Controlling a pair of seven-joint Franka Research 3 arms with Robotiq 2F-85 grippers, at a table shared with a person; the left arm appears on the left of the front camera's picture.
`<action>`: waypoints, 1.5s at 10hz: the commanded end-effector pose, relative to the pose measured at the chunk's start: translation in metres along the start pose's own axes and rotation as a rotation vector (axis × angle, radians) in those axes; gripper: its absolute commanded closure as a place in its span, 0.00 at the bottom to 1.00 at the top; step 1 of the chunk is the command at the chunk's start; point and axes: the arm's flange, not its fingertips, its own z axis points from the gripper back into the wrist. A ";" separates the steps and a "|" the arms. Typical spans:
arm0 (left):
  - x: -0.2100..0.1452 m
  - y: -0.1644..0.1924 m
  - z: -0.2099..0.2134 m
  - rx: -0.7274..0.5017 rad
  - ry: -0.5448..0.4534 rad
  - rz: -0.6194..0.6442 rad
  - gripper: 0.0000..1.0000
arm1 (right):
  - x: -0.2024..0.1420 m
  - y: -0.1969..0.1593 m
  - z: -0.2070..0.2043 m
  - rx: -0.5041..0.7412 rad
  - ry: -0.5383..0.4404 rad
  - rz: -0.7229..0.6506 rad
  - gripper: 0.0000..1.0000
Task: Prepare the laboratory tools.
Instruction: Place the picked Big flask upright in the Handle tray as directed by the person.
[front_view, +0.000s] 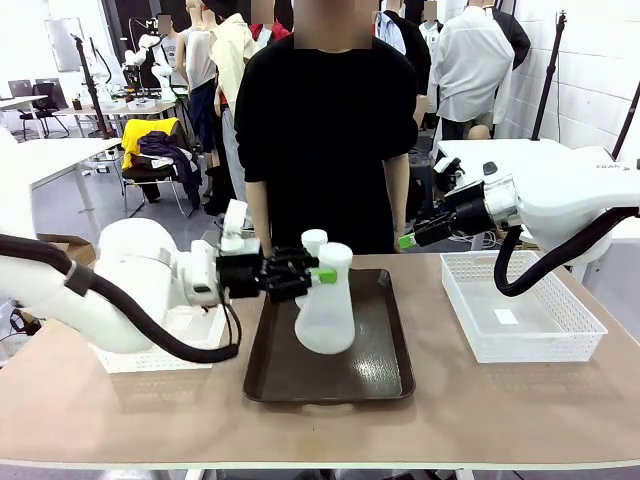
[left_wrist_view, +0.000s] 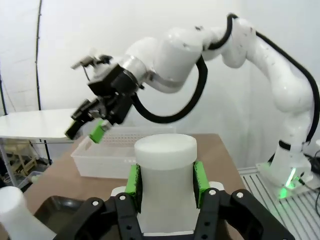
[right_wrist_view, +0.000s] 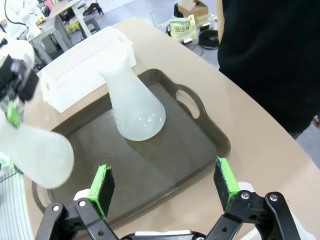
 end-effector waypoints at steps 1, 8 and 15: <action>-0.019 0.004 -0.022 -0.010 0.028 -0.018 1.00 | 0.002 -0.001 0.001 -0.005 0.019 -0.005 0.00; -0.043 0.014 -0.032 0.052 0.065 -0.008 0.96 | 0.002 -0.001 0.001 -0.005 0.019 -0.005 0.00; -0.032 0.012 -0.019 0.030 0.200 -0.016 0.00 | 0.002 -0.001 0.001 -0.005 0.019 -0.005 0.00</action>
